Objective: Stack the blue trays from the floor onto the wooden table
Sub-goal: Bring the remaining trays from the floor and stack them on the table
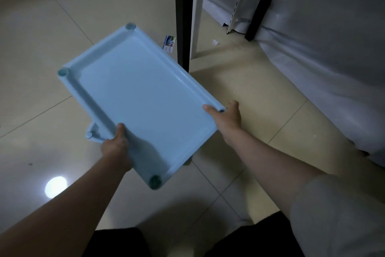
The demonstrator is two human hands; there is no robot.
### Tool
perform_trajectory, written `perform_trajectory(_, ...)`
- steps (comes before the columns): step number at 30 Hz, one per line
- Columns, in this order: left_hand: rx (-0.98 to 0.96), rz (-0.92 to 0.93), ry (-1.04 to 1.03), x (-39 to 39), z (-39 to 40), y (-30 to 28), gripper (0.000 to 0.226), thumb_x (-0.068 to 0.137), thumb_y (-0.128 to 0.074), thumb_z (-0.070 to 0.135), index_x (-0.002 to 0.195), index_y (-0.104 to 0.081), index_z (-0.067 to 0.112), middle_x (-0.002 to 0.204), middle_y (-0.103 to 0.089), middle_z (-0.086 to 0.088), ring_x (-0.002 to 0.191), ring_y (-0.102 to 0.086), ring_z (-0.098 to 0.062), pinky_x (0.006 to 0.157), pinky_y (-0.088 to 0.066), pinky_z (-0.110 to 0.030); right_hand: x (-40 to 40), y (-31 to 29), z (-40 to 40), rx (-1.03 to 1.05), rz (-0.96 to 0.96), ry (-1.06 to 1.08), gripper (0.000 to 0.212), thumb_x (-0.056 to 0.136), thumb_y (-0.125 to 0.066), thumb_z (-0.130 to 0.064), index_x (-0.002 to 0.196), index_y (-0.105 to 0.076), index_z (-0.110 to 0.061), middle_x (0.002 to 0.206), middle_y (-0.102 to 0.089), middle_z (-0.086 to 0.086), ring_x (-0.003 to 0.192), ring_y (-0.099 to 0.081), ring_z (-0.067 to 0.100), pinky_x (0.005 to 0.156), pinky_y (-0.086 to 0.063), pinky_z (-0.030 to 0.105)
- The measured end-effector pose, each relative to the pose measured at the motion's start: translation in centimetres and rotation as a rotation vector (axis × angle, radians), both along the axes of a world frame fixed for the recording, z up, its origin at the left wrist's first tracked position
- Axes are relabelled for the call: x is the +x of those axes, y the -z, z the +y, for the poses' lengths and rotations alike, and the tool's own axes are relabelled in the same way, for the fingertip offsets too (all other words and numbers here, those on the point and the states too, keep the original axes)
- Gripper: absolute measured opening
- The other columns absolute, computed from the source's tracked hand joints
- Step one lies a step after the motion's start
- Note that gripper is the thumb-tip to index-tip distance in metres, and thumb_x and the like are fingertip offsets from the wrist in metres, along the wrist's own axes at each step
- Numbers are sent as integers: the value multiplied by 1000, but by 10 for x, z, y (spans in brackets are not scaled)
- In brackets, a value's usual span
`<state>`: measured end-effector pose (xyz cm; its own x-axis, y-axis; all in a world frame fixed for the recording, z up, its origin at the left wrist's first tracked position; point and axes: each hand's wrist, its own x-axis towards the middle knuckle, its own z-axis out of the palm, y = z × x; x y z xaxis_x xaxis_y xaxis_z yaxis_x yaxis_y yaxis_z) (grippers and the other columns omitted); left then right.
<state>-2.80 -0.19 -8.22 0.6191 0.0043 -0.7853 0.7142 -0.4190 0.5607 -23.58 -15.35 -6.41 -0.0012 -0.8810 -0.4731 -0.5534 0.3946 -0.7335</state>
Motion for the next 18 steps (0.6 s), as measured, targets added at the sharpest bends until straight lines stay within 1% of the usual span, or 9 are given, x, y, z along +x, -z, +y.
perform_trajectory(2,14,21,-81,-6,2,-45,71,77,-69,57,129,-51,11,114,-56,-4,102,-56,-30,83,-46,-41,3,-44,6,256,-292,130,62,74,-81,-32,123,-54,-5,117,-64,3,97,-64,19,85,-55,36)
perform_trajectory(3,8,25,-114,-8,3,-68,71,77,-69,56,129,-52,12,114,-57,-3,101,-55,-29,82,-46,-40,6,-67,9,359,-400,137,48,75,-81,-27,114,-61,-7,113,-70,7,95,-68,22,86,-57,41)
perform_trajectory(4,-2,35,-140,-10,3,-91,70,77,-69,56,129,-53,12,115,-57,-3,99,-56,-28,81,-46,-40,10,-91,12,419,-466,115,38,76,-80,-22,108,-65,-8,109,-72,10,95,-70,25,86,-57,44)
perform_trajectory(6,-15,74,-178,-12,2,-138,68,75,-70,58,127,-55,16,116,-60,-1,95,-57,-28,78,-48,-40,22,-139,15,451,-514,68,25,82,-73,-10,105,-66,-6,106,-72,11,95,-69,28,83,-57,43)
perform_trajectory(9,-35,133,-214,-10,-3,-212,62,71,-72,57,117,-58,19,111,-62,0,93,-60,-27,76,-50,-39,40,-219,11,431,-574,56,24,86,-64,0,110,-64,0,106,-70,13,90,-67,28,79,-57,39)
perform_trajectory(11,-60,148,-230,-8,-9,-260,60,69,-72,57,114,-58,20,107,-63,1,91,-61,-26,75,-51,-38,48,-272,5,397,-576,32,28,86,-65,-1,114,-63,0,109,-70,13,92,-68,28,80,-58,40)
perform_trajectory(13,-84,141,-227,-8,-16,-307,58,68,-72,60,109,-58,21,98,-63,4,83,-62,-22,74,-51,-35,49,-323,-1,374,-581,2,25,87,-65,-3,112,-64,-2,108,-71,12,93,-69,28,83,-58,43)
perform_trajectory(15,-109,141,-222,-8,-22,-351,56,68,-74,59,106,-56,21,90,-59,4,76,-60,-19,71,-51,-32,46,-372,-6,340,-594,-23,23,87,-65,-5,110,-65,-4,106,-72,10,91,-70,26,80,-59,41)
perform_trajectory(18,-142,117,-217,-9,-36,-409,54,73,-76,48,117,-58,21,104,-63,1,80,-59,-21,67,-50,-32,38,-433,-15,269,-589,-17,25,87,-66,-6,111,-64,0,107,-71,14,90,-70,27,76,-59,38)
